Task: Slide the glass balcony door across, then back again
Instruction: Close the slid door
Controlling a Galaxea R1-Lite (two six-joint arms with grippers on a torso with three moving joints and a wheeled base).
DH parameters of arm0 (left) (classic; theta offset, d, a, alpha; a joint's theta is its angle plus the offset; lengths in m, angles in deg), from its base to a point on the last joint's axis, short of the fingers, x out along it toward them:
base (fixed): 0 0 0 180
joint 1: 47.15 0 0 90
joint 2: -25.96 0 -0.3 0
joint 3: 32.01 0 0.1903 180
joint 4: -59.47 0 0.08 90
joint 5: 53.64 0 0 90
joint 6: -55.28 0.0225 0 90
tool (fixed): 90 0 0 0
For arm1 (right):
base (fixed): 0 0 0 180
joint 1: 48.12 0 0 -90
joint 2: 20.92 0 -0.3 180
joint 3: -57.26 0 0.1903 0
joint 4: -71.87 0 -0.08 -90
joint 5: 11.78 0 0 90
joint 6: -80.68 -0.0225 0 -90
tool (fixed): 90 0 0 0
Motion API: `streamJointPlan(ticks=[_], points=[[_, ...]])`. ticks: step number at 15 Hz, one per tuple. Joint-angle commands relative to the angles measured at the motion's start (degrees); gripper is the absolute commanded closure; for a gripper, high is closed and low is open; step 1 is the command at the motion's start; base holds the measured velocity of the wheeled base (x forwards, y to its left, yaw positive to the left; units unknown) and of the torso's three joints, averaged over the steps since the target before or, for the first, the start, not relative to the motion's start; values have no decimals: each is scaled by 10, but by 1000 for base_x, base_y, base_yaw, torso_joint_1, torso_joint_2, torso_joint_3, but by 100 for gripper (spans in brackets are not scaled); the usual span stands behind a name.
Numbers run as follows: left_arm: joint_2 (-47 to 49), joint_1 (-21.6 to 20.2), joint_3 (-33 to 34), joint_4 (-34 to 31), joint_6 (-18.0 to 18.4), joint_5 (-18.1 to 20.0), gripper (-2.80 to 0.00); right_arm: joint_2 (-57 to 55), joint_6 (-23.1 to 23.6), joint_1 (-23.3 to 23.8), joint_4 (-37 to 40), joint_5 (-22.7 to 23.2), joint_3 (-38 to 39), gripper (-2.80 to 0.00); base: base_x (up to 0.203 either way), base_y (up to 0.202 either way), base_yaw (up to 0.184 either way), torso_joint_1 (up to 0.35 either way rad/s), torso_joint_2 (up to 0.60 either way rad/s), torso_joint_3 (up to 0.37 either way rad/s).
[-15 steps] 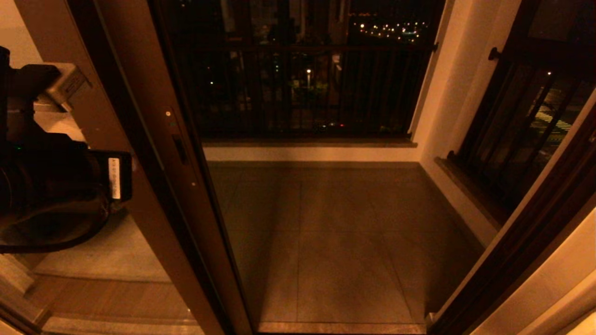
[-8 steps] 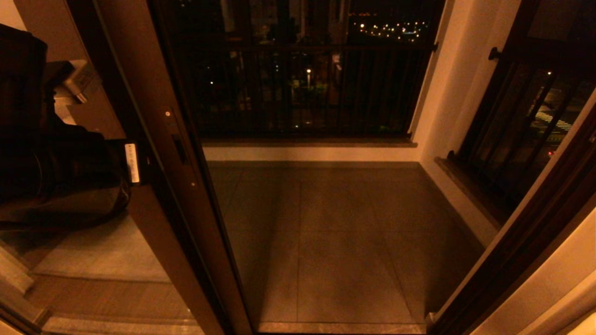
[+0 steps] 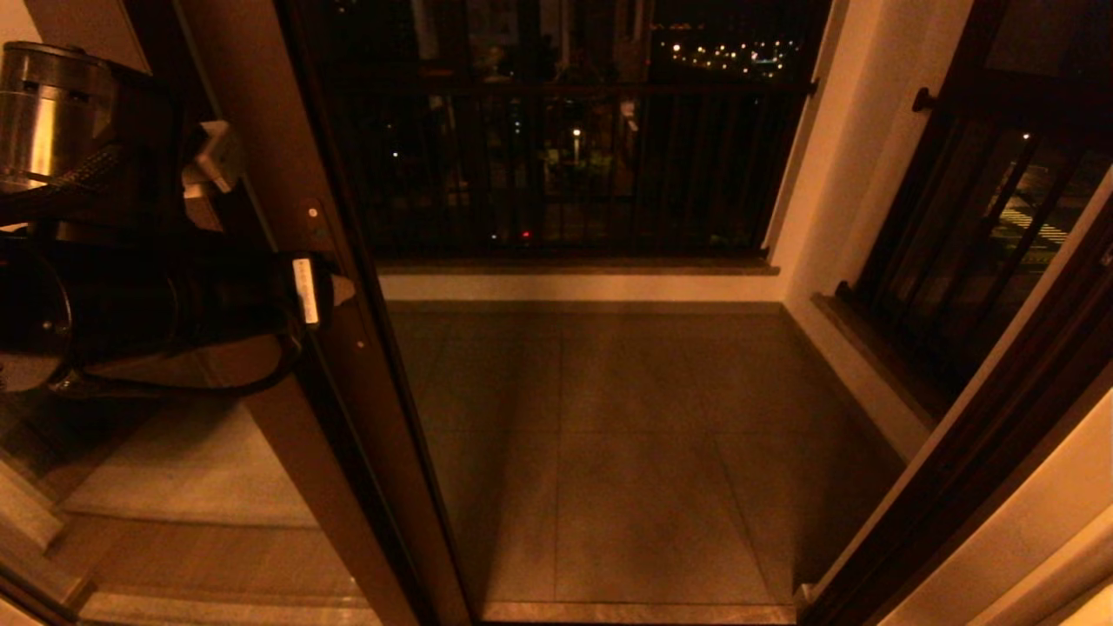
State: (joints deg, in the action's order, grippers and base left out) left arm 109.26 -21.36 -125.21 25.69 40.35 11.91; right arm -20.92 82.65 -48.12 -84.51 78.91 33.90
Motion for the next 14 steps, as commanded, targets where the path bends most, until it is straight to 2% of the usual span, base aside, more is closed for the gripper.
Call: streamJointPlan(ticks=[1,2,4,8,14], points=[[30,-1,-2,14,-1,18,-280,0,0,0,0,0,0,0,0,0,0,0,0,0],[42,-6,-3,25,0,47,-280,0,0,0,0,0,0,0,0,0,0,0,0,0],[68,-24,-9,49,1,74,-280,0,0,0,0,0,0,0,0,0,0,0,0,0],[112,-58,-11,85,3,97,-280,0,0,0,0,0,0,0,0,0,0,0,0,0],[131,-63,-28,101,16,109,-280,0,0,0,0,0,0,0,0,0,0,0,0,0]])
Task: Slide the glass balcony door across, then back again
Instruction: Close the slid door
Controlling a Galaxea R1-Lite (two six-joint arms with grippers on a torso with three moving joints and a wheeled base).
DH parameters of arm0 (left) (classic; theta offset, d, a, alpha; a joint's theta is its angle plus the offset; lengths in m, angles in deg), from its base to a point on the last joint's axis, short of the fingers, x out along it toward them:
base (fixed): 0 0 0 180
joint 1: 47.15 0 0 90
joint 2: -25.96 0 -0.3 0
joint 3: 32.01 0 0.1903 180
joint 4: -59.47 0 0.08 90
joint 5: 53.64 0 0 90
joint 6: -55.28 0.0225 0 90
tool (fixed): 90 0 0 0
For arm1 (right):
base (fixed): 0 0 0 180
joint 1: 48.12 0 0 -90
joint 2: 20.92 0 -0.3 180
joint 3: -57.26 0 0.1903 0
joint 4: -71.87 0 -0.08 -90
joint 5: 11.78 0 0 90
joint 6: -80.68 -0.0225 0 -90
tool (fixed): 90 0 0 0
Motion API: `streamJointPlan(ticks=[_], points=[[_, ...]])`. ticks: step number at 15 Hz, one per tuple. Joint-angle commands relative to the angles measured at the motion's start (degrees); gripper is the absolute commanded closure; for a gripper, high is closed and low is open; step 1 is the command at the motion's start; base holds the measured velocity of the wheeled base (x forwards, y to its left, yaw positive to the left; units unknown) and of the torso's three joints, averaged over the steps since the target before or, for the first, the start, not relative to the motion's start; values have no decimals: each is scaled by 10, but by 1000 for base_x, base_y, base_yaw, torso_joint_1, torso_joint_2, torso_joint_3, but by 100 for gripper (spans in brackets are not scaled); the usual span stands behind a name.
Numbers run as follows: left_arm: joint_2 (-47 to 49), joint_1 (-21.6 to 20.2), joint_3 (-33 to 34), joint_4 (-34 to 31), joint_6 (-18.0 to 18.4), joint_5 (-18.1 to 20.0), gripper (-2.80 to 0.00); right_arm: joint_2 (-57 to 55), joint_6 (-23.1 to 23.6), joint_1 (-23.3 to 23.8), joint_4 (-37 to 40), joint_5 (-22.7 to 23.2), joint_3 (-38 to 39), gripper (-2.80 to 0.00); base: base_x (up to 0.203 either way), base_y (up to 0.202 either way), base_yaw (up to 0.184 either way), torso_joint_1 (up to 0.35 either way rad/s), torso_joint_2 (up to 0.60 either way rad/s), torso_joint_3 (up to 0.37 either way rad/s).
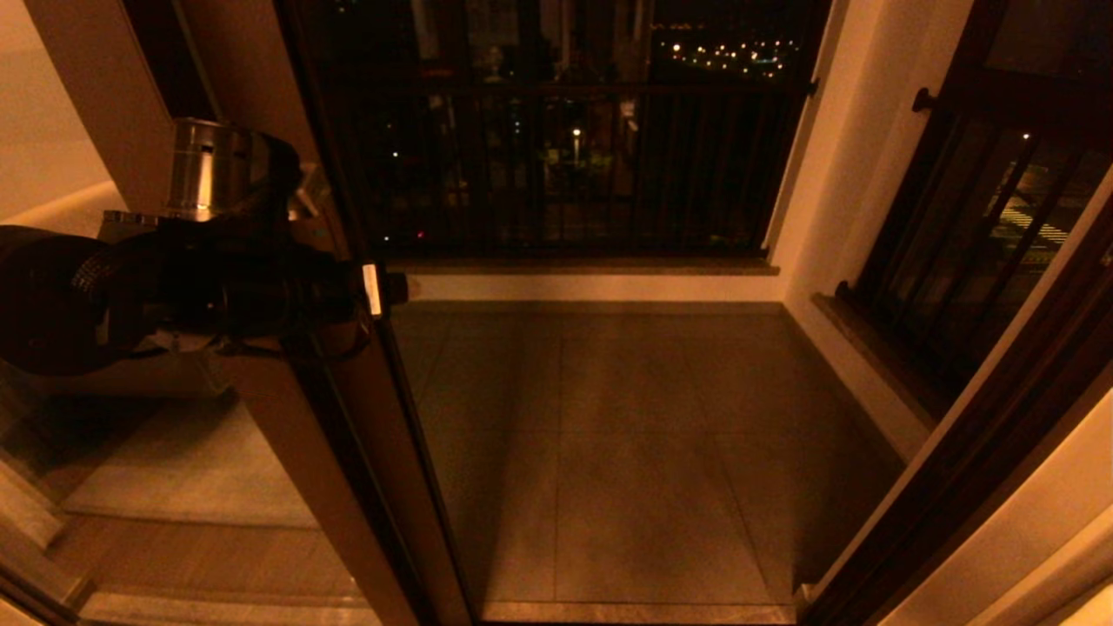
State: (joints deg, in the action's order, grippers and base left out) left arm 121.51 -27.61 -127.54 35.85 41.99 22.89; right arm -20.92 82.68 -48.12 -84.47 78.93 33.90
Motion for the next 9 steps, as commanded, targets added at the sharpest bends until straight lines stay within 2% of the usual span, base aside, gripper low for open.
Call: streamJointPlan(ticks=[1,9], points=[[16,0,-11,0,0,-1,-280,0,0,0,0,0,0,0,0,0,0,0,0,0],[44,-21,-31,1,12,-1,-280,0,0,0,0,0,0,0,0,0,0,0,0,0]])
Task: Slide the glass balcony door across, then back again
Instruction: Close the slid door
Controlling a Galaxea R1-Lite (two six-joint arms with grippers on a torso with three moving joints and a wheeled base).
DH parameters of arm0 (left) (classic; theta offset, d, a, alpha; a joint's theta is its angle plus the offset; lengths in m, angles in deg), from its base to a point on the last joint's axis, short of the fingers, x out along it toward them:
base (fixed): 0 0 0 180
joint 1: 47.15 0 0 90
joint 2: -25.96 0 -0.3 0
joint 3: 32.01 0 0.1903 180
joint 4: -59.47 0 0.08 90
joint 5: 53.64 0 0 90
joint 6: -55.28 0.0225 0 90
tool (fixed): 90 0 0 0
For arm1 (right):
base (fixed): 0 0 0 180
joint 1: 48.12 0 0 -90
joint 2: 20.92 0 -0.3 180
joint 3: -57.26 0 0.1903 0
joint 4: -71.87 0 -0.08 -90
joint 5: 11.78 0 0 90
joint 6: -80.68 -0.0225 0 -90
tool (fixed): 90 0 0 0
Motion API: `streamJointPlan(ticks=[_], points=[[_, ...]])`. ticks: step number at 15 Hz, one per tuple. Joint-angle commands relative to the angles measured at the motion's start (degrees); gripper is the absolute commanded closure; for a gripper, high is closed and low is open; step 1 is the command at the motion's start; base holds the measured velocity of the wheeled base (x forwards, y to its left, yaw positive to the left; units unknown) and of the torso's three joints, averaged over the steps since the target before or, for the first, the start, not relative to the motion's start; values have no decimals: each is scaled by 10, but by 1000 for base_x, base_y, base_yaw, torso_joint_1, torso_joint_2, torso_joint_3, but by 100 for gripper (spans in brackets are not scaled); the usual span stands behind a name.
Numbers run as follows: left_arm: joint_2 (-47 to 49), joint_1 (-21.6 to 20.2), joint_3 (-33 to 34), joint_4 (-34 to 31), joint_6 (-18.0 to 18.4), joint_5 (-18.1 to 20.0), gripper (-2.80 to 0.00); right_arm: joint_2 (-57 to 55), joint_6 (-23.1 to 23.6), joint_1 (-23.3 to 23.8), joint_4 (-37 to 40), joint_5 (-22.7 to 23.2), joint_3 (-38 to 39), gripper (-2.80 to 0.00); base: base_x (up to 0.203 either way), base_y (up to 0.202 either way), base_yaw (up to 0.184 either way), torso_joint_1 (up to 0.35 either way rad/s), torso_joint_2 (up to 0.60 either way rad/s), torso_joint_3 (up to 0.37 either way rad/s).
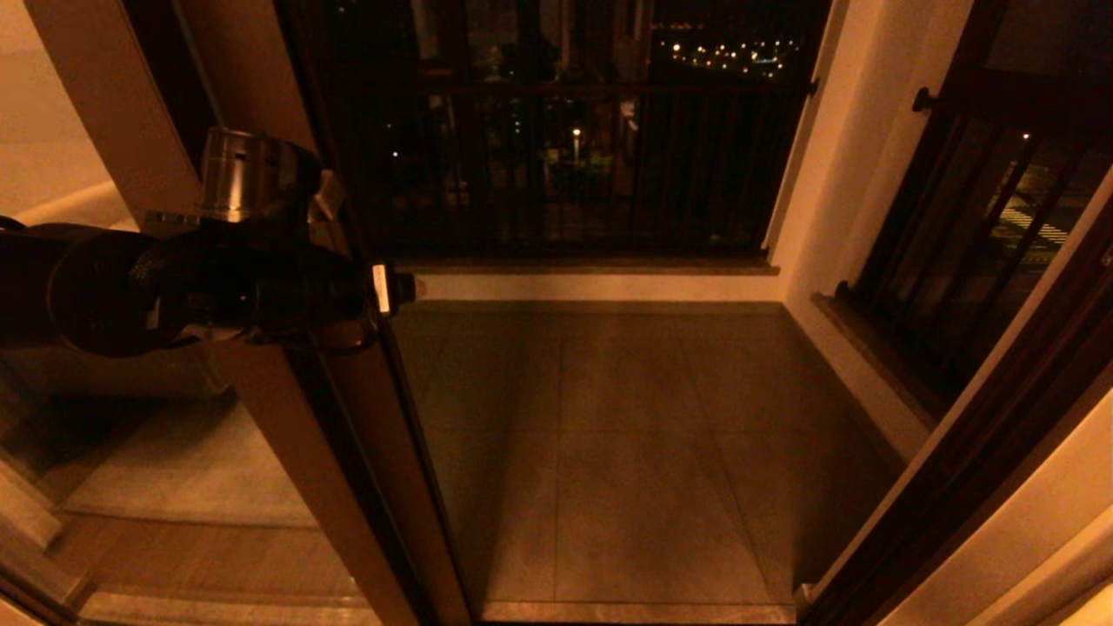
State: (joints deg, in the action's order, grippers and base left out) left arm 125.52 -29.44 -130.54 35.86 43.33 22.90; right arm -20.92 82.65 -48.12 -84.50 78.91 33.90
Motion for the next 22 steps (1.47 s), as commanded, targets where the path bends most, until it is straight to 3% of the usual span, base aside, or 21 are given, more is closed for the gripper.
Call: streamJointPlan(ticks=[1,6,22], points=[[5,-6,-1,1,0,-1,-280,0,0,0,0,0,0,0,0,0,0,0,0,0],[13,-7,-3,27,4,0,-280,0,0,0,0,0,0,0,0,0,0,0,0,0],[36,-2,-39,27,4,0,-280,-1,0,0,0,0,0,0,0,0,0,0,0,0]])
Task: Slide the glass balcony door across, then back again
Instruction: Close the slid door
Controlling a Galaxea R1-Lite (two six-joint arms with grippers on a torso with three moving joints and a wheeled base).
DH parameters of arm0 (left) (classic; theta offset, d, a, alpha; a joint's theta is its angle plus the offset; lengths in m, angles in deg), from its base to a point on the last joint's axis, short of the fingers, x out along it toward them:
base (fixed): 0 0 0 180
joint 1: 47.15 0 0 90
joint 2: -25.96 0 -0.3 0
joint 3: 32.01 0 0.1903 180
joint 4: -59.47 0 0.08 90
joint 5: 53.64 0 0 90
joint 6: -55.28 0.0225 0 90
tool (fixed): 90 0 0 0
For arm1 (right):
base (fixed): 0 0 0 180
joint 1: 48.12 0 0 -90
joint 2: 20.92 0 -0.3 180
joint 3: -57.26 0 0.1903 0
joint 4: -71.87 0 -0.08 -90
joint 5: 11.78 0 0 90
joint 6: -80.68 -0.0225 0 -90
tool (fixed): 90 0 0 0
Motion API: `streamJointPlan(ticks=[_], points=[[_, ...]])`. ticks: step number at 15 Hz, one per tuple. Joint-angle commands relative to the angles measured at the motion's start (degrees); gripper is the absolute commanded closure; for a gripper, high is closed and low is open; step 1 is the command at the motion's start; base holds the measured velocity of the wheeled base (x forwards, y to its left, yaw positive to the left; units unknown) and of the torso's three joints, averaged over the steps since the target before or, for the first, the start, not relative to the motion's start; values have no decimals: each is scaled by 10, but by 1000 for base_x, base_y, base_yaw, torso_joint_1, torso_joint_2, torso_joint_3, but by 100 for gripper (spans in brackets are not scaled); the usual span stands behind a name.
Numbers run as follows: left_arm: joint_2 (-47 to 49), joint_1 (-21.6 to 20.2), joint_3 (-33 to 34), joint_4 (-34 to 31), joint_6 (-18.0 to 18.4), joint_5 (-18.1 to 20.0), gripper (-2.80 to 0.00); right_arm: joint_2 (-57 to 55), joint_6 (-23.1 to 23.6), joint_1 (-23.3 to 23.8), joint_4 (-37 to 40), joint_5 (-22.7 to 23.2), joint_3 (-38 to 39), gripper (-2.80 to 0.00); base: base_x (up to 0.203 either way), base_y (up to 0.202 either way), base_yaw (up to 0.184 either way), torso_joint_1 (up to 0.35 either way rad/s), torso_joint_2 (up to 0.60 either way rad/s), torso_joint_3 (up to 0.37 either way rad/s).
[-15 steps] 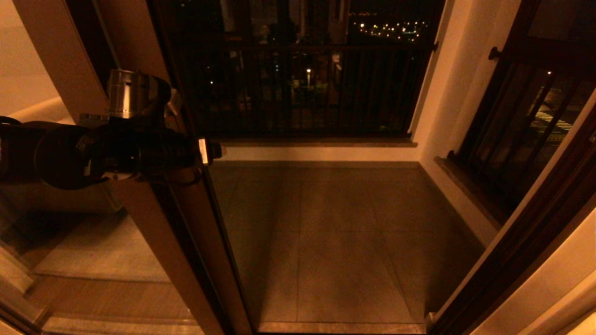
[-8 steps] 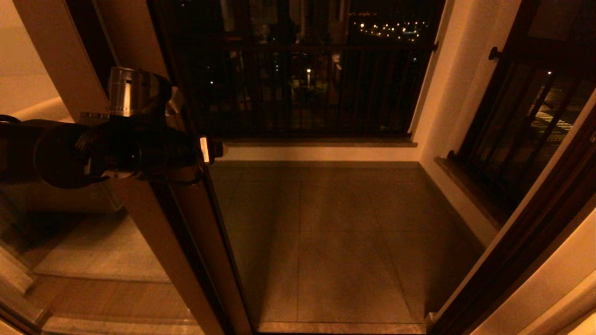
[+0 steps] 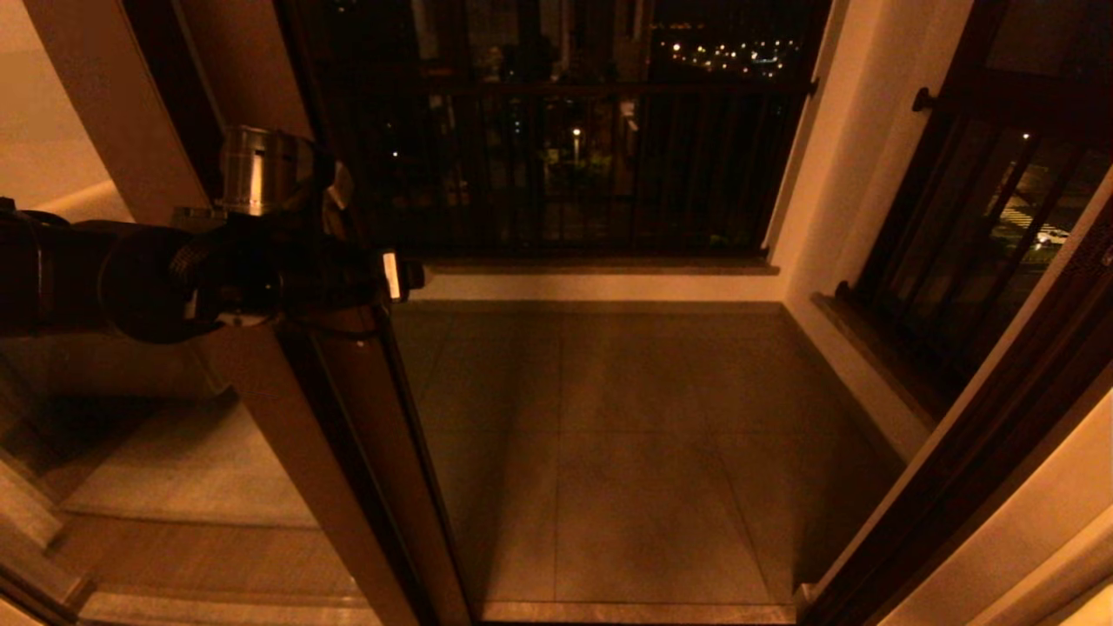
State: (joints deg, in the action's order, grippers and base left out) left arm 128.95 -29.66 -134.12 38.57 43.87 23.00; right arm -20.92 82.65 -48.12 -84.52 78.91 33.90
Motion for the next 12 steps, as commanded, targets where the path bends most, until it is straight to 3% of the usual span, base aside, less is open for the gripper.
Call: streamJointPlan(ticks=[1,6,12], points=[[2,1,-7,1,-1,-1,-280,0,0,0,0,0,0,0,0,0,0,0,0,0],[8,8,-8,1,1,0,-280,0,0,0,0,0,0,0,0,0,0,0,0,0],[7,47,-7,1,1,4,-280,0,0,0,0,0,0,0,0,0,0,0,0,0]])
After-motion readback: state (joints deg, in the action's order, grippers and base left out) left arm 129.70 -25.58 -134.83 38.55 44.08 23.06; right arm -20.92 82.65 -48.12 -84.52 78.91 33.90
